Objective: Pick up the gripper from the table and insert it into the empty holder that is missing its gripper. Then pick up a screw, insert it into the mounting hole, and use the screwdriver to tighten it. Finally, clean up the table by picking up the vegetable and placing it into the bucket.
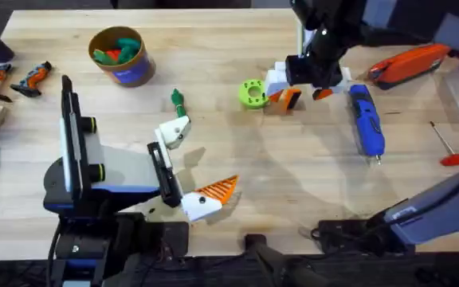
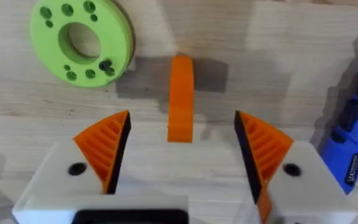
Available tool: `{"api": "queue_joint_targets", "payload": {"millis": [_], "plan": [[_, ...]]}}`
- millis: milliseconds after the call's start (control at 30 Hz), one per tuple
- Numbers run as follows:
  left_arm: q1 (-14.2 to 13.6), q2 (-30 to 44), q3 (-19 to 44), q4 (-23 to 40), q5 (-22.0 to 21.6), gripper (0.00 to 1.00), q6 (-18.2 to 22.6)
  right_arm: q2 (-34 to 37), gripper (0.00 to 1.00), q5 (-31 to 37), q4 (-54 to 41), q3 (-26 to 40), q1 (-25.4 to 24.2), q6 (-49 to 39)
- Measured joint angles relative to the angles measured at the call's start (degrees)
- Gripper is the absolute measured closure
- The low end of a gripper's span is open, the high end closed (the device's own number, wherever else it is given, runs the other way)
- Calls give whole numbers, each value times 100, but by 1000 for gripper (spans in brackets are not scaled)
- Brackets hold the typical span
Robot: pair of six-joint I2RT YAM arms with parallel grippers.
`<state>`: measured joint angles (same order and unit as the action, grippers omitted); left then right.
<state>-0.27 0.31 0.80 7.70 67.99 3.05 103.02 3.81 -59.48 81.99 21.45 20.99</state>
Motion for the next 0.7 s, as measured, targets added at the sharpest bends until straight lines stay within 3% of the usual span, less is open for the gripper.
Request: {"api": "queue_joint_targets", "payload": {"millis": [200, 300, 567, 700], "plan": [[0, 0, 0, 0, 0, 15, 0, 248, 69, 1, -15, 229, -15, -2], [0, -1, 0, 0, 0, 15, 0, 278, 134, 1, -16, 241, -16, -10], [0, 0, 0, 0, 0, 15, 0, 280, 551, 0, -24, 248, -42, -32], [0, -2, 0, 0, 0, 15, 0, 280, 964, 7, -17, 253, -42, -21]]}}
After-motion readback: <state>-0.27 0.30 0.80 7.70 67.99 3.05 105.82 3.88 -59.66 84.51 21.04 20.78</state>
